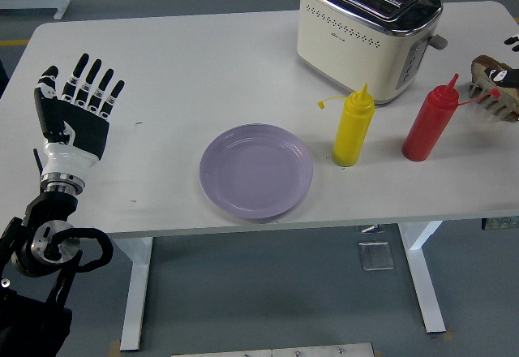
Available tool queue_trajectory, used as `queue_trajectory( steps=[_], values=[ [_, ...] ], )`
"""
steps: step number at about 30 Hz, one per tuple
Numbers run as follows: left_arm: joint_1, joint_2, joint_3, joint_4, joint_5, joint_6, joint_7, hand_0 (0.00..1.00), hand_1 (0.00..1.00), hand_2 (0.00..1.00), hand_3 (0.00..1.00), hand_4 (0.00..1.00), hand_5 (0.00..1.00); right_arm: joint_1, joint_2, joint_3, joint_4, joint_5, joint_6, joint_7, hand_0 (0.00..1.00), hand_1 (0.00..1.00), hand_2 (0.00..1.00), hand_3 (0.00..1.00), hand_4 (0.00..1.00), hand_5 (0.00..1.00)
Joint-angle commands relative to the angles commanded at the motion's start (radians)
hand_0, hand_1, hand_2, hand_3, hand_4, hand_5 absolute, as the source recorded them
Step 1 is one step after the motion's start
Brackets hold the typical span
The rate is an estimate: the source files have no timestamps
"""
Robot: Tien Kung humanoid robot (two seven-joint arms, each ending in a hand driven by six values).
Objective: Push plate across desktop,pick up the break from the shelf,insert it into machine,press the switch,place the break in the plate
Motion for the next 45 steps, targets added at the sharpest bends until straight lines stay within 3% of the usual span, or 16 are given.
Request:
queue_trajectory(
  steps=[10, 11, 28, 29, 34, 35, 40, 41, 45],
  values=[
    [-0.006, -0.002, 0.012, 0.004, -0.004, -0.001, 0.000, 0.858, 0.876, 0.879, 0.786, 0.542, 0.998, 0.096, 0.020, -0.105, -0.093, -0.063, 0.029, -0.049, 0.774, 0.760, 0.783, 0.823, 0.740, 0.425],
    [-0.006, -0.002, 0.013, 0.004, -0.004, -0.001, 0.000, 0.858, 0.876, 0.878, 0.784, 0.543, 0.998, 0.104, 0.022, -0.113, -0.101, -0.068, 0.028, -0.053, 0.682, 0.684, 0.686, 0.757, 0.728, 0.417],
    [-0.007, -0.003, 0.017, 0.003, -0.007, 0.001, -0.002, 0.858, 0.876, 0.878, 0.784, 0.545, 0.998, 0.171, 0.068, -0.175, -0.219, -0.114, -0.007, -0.067, 0.584, 0.594, 0.593, 0.682, 0.665, 0.351],
    [-0.008, -0.003, 0.018, 0.003, -0.007, 0.001, -0.002, 0.858, 0.876, 0.878, 0.784, 0.545, 0.998, 0.173, 0.070, -0.177, -0.225, -0.117, -0.011, -0.066, 0.523, 0.558, 0.547, 0.619, 0.582, 0.279],
    [-0.009, -0.003, 0.021, 0.004, -0.009, 0.001, -0.003, 0.858, 0.876, 0.878, 0.784, 0.545, 0.998, 0.180, 0.075, -0.187, -0.247, -0.131, -0.049, -0.056, 0.523, 0.558, 0.547, 0.619, 0.582, 0.279],
    [-0.009, -0.003, 0.021, 0.004, -0.009, 0.001, -0.003, 0.858, 0.876, 0.877, 0.784, 0.546, 0.998, 0.181, 0.076, -0.189, -0.250, -0.134, -0.057, -0.055, 0.428, 0.474, 0.500, 0.533, 0.420, 0.186],
    [-0.009, -0.002, 0.022, 0.004, -0.009, 0.002, -0.004, 0.858, 0.876, 0.877, 0.784, 0.546, 0.998, 0.184, 0.076, -0.193, -0.257, -0.167, -0.101, -0.045, 0.428, 0.474, 0.500, 0.533, 0.420, 0.186],
    [-0.009, -0.002, 0.022, 0.004, -0.009, 0.002, -0.004, 0.858, 0.876, 0.877, 0.784, 0.546, 0.998, 0.184, 0.075, -0.193, -0.257, -0.173, -0.109, -0.044, 0.365, 0.445, 0.477, 0.501, 0.303, 0.128],
    [-0.010, -0.002, 0.022, 0.004, -0.009, 0.002, -0.005, 0.858, 0.876, 0.877, 0.784, 0.546, 0.998, 0.185, 0.071, -0.180, -0.248, -0.212, -0.146, -0.035, 0.365, 0.445, 0.477, 0.501, 0.303, 0.128]
  ],
)
